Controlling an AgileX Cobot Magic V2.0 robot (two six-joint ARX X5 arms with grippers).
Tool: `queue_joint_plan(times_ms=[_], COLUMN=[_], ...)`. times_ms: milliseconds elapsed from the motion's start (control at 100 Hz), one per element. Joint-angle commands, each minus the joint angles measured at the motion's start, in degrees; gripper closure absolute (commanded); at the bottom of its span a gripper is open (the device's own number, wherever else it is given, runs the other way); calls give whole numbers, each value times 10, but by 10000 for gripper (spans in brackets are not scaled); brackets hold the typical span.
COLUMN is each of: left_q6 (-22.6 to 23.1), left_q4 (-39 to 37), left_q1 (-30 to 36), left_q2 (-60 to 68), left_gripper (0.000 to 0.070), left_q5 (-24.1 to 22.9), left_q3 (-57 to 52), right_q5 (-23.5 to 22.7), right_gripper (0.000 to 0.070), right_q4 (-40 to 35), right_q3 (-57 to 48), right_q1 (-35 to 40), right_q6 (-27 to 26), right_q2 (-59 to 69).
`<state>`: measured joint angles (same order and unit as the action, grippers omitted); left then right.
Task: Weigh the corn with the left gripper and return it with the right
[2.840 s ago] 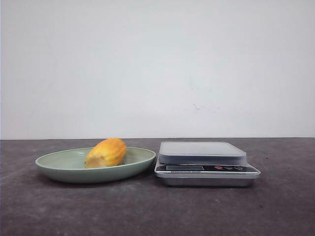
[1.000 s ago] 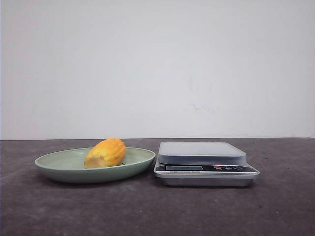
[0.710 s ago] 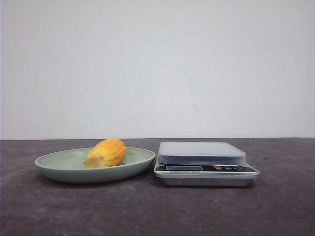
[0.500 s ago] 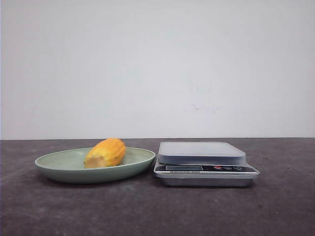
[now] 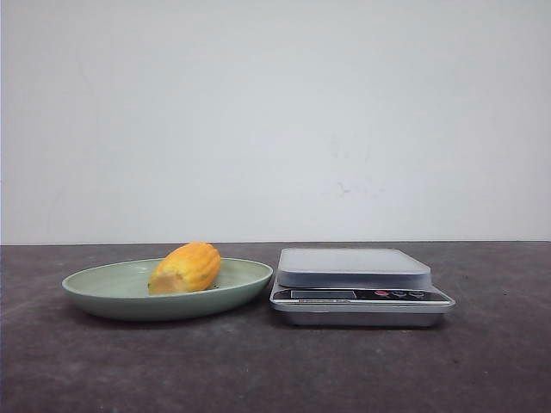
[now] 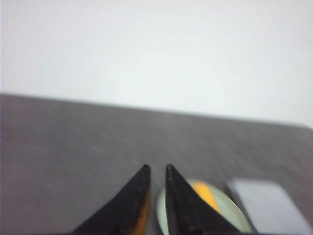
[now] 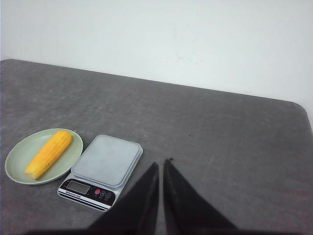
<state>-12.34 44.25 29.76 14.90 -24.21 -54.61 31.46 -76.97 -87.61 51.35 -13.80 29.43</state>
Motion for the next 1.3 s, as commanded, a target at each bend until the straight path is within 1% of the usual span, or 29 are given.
queue_joint_plan(times_ms=[0,60,100,280,390,500,570,660,860,1010,1170,1290], left_q6=[40,40,40,40,43,41,41,41,52,54,55,68], left_q4=[-54,-106,-127,-201,-244,-298,-324,-334,-336,-336,-334,-335], left_q1=[-41,-86,-109,-198,-223,-232,-236,-242,-252,-257,-258,-261], left_q2=[-14,-35,-47,-108,-136,-147,-147,-147,-147,-147,-147,-147], left_gripper=[688,688,688,688,688,688,688,688,688,688,688,688], left_q5=[3,9,19,99,134,148,172,192,195,217,218,219], left_q3=[36,89,117,250,324,398,434,464,497,522,538,538], right_q5=[1,1,1,1,1,1,1,1,1,1,1,1], right_gripper=[692,692,692,692,692,692,692,692,692,692,692,692], right_q4=[-25,-25,-25,-25,-25,-25,-25,-25,-25,-25,-25,-25], right_q3=[-9,-9,-9,-9,-9,-9,-9,-9,-9,-9,-9,-9], right_q1=[5,5,5,5,5,5,5,5,6,6,6,6], right_q6=[-8,-8,-8,-8,-8,-8,-8,-8,-8,-8,-8,-8], right_q2=[0,0,0,0,0,0,0,0,0,0,0,0])
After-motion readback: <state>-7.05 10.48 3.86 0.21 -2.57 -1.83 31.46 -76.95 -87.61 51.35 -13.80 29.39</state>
